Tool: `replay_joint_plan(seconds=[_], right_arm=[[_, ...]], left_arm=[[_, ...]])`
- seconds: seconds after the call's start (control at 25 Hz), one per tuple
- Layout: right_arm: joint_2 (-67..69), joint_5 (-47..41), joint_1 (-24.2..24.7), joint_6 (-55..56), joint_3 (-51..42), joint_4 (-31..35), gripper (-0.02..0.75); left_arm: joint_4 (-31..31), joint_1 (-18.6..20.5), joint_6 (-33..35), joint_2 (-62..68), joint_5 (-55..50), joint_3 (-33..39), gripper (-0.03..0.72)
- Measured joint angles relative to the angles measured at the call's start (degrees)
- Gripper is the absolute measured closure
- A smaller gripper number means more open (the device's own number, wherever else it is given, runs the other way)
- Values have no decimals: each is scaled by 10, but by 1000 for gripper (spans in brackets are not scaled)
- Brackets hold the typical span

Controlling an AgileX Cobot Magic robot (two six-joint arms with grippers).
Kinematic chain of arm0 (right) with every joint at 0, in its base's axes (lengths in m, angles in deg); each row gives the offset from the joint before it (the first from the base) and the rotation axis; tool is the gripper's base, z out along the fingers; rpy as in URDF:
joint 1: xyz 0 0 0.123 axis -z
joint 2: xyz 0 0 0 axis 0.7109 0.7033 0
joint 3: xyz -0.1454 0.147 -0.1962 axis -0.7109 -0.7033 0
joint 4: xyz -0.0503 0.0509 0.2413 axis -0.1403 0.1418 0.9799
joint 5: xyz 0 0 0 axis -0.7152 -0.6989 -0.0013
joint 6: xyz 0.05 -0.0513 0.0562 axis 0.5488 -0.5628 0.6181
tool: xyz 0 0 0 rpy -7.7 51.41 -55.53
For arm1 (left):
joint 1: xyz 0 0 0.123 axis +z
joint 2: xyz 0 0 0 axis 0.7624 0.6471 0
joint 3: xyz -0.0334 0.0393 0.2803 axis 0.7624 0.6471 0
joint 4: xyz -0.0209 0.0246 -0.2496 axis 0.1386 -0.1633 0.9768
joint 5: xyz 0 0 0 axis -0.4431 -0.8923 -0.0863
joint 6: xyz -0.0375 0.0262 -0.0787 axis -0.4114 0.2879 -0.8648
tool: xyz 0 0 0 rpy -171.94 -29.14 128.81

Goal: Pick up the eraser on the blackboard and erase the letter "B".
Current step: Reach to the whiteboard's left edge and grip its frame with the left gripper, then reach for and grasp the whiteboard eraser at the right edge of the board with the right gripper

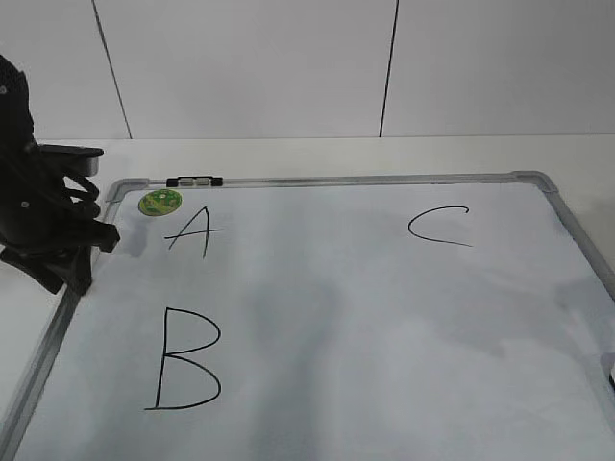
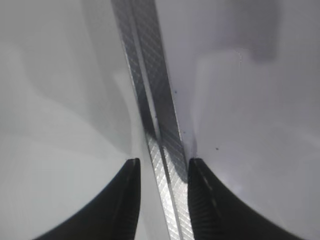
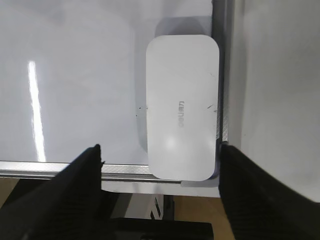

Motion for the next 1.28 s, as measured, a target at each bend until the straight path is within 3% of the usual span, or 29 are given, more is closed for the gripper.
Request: replay_joint_plan(seconds=[0.44, 0.68, 0.96, 1.28], right_arm=[[0, 0, 0, 0, 0, -1, 155], [0, 0, 0, 5, 0, -1, 155], [0, 0, 0, 11, 0, -2, 155], [0, 0, 0, 71, 0, -40, 150]], left_arm=[[0, 10, 0, 4, 2, 0, 472], [1, 11, 0, 4, 2, -1, 543], [12, 11, 0, 4, 2, -1, 549], [16, 11, 3, 4, 2, -1, 569]])
